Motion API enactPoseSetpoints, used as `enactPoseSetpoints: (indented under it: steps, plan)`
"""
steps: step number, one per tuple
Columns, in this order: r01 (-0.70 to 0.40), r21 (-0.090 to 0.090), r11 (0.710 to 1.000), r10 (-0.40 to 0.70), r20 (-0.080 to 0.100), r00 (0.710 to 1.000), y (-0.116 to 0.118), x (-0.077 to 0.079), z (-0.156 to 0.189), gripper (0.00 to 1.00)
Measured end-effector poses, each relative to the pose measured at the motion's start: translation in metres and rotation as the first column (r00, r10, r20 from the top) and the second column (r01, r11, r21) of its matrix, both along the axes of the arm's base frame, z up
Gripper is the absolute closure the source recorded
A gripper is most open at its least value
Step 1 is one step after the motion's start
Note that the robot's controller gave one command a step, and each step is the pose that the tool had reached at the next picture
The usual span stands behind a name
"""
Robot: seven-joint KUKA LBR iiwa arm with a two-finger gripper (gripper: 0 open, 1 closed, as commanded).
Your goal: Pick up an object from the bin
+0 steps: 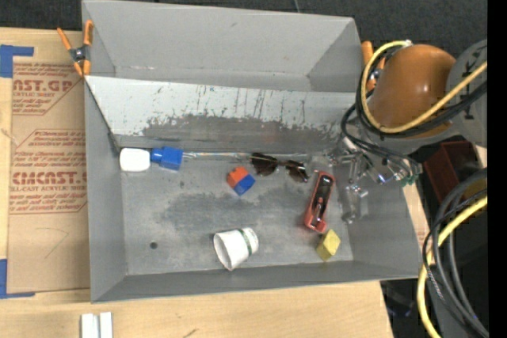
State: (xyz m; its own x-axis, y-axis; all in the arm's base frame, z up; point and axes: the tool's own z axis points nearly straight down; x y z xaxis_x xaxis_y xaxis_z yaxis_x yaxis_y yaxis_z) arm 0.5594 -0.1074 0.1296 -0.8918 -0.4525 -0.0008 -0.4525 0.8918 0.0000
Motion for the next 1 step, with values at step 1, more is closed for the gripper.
enactPoseSetpoints:
  steps: [1]
  plan:
    - [-0.204, -0.002, 0.979, 0.204, 0.008, 0.979, -0.0095, 0.0014, 0.0008, 0.00]
